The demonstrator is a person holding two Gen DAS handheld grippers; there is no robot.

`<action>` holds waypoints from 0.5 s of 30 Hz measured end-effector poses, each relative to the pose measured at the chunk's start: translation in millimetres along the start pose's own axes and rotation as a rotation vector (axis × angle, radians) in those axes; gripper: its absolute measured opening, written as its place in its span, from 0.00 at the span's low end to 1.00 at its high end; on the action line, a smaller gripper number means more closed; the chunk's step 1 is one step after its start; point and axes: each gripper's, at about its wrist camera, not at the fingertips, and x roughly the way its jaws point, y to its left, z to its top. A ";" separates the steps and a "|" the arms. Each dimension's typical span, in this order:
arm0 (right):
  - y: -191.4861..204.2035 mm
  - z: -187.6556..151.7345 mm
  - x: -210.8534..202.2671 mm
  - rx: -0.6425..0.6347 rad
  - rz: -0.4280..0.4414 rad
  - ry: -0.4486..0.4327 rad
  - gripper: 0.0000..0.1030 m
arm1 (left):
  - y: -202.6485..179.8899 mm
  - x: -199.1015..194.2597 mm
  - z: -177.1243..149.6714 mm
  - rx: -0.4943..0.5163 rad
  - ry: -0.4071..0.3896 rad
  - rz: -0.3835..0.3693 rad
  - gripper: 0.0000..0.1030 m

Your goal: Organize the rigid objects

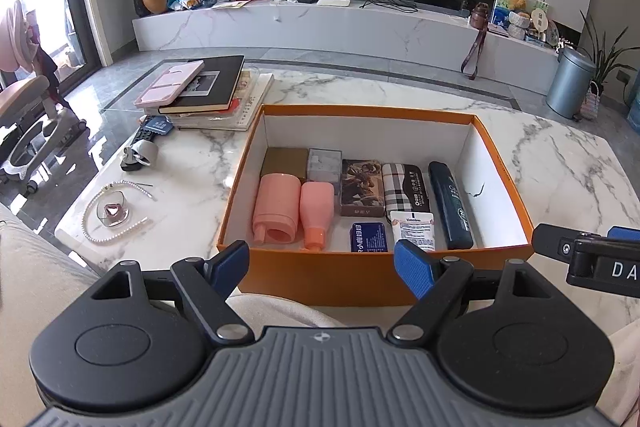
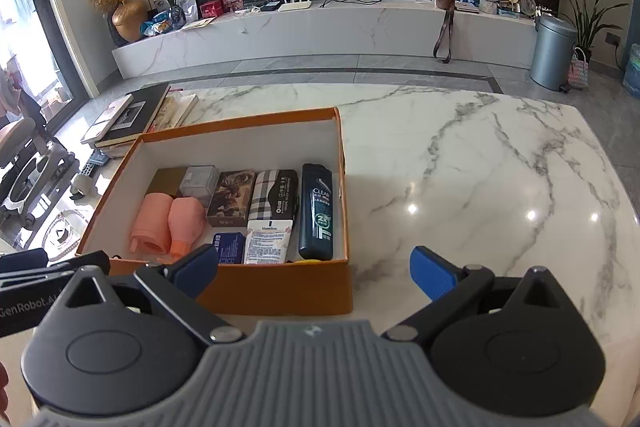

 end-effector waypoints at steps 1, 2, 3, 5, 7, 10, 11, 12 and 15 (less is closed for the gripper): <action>-0.3 -0.1 0.2 0.000 0.000 0.001 0.98 | 0.3 -0.1 -0.1 -0.001 -0.001 0.000 0.93; -0.5 -0.2 0.0 0.000 0.000 0.002 0.98 | 0.7 0.0 0.0 -0.001 -0.001 0.000 0.93; -0.6 -0.5 -0.1 0.000 -0.001 0.003 0.98 | 0.8 0.0 0.0 -0.001 -0.001 -0.001 0.93; 0.3 -0.4 -0.6 -0.004 0.000 0.003 0.98 | 0.8 -0.3 -0.2 -0.001 -0.001 0.000 0.93; 0.7 -0.2 -1.4 -0.006 0.001 0.002 0.98 | 1.3 -1.1 -0.4 -0.002 -0.003 0.000 0.93; 0.8 -0.9 -1.5 -0.007 0.000 0.005 0.98 | 2.1 -2.3 -0.3 -0.002 -0.008 -0.001 0.93; 0.8 -1.3 -1.2 -0.006 0.000 0.007 0.98 | 2.3 -2.6 -0.3 -0.002 -0.008 0.000 0.93; 0.6 -1.6 -1.1 -0.005 0.000 0.008 0.98 | 2.3 -2.7 -0.4 -0.002 -0.008 0.000 0.93; 0.4 -2.2 -1.0 -0.001 -0.001 0.011 0.98 | 2.4 -2.7 -0.4 -0.002 -0.009 0.000 0.93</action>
